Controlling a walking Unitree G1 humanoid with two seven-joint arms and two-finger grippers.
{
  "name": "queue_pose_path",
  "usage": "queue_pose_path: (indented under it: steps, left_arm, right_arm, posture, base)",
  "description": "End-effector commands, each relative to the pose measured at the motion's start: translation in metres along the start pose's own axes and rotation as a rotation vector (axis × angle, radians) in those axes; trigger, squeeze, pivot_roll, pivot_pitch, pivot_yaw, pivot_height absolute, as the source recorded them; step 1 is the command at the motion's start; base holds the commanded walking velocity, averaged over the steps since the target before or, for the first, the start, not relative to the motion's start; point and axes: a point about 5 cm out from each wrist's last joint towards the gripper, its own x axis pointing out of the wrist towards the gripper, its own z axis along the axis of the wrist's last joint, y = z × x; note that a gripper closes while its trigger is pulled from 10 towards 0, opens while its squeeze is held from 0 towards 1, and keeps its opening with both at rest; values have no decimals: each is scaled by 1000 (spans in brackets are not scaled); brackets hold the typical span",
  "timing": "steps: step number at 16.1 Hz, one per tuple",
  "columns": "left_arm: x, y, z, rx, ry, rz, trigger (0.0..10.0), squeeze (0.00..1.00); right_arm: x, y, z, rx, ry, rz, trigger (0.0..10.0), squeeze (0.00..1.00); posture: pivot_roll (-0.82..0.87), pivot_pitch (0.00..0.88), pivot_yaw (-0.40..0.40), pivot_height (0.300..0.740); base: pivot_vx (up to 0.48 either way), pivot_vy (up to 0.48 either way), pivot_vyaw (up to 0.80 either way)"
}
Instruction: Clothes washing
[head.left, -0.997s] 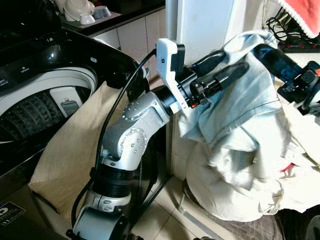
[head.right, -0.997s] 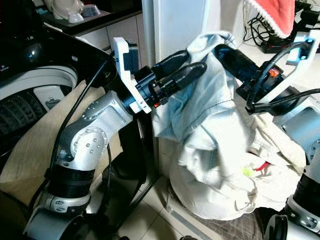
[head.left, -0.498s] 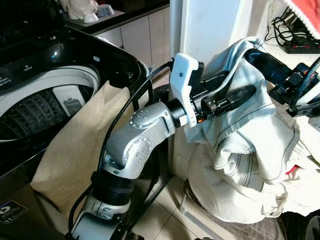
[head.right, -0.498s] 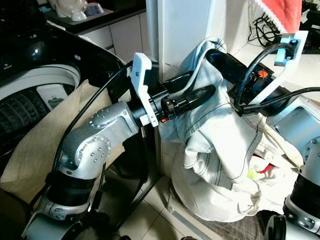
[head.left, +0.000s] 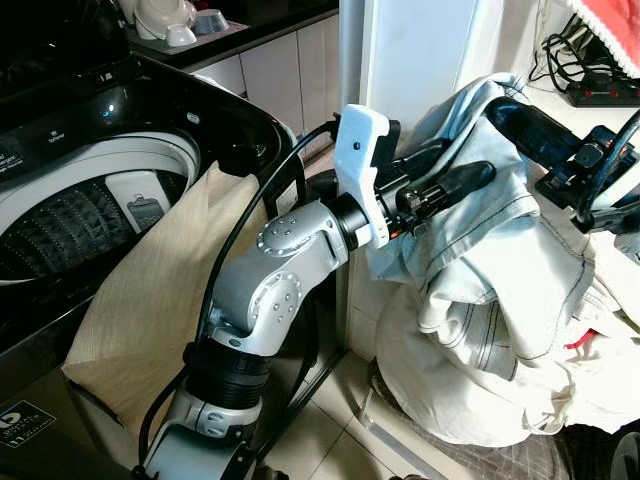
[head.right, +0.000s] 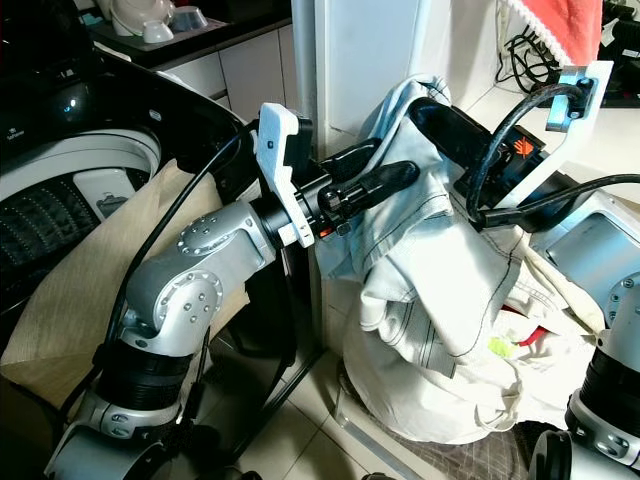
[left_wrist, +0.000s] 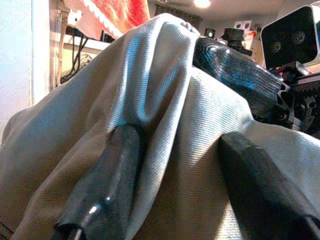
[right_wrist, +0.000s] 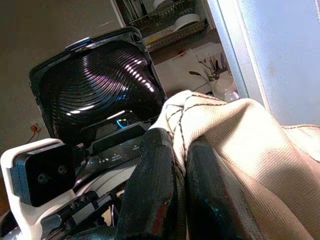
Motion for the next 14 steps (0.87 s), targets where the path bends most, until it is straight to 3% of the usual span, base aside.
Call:
queue_pose_path:
  steps: [1, 14]
  left_arm:
    - [-3, 6, -1, -3, 12, 36, 0, 0]
    - [-4, 15, -1, 4, -9, 100, 0, 0]
  right_arm:
    - [3, 15, 10, -48, -44, 72, 0, 0]
    - [6, 19, 9, -56, -40, 78, 0, 0]
  posture:
    - [-174, 0, 89, 740]
    - [-176, 0, 88, 740]
  base:
    - [0, 0, 0]
    - [0, 0, 0]
